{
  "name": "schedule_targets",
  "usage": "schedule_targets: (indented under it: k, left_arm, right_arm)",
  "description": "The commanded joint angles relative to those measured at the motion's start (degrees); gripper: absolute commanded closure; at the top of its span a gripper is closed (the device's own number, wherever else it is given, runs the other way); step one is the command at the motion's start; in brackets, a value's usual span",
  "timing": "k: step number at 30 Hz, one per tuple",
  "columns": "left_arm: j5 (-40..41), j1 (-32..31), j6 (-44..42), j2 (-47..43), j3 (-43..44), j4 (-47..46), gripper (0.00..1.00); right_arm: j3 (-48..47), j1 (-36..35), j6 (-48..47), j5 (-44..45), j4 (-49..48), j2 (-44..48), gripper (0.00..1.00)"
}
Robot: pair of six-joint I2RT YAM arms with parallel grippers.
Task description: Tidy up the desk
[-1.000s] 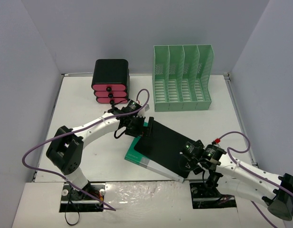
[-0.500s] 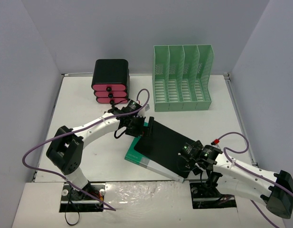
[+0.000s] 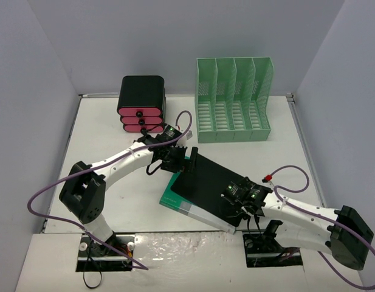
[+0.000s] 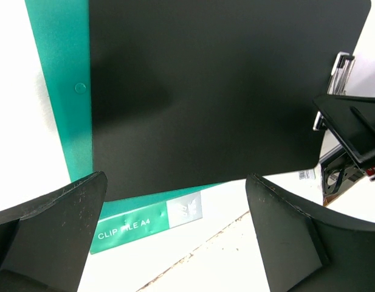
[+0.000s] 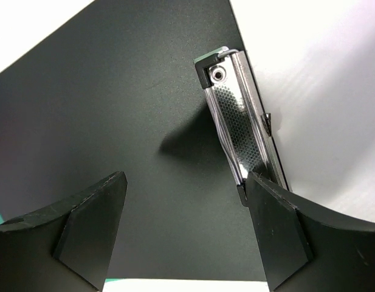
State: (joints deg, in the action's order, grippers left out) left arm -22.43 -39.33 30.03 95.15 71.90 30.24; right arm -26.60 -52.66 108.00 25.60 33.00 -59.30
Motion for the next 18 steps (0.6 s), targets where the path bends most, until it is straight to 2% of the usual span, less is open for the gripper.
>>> schedule_targets:
  k: [1,8,13,18]
  left_arm:
    - [0.54,-0.04,-1.55,-2.52,4.21,1.04,0.03]
    - [0.63,0.22,-1.52,-2.69,4.48,1.31,0.03]
    - [0.74,0.5,-1.74,-2.46,4.6,1.54,0.03]
    - [1.26,0.76,-2.35,-2.16,4.21,1.85,0.03]
  right_arm:
    - [0.23,-0.51,-1.47,3.31,-3.36,-3.0,0.24]
    - [0.04,-0.54,-5.05,3.14,-8.64,-5.81,0.24]
    - [-3.25,-0.51,-10.87,2.34,-14.58,-12.43,0.23]
    - [-6.73,-0.51,-14.26,2.35,-15.6,-16.36,0.23]
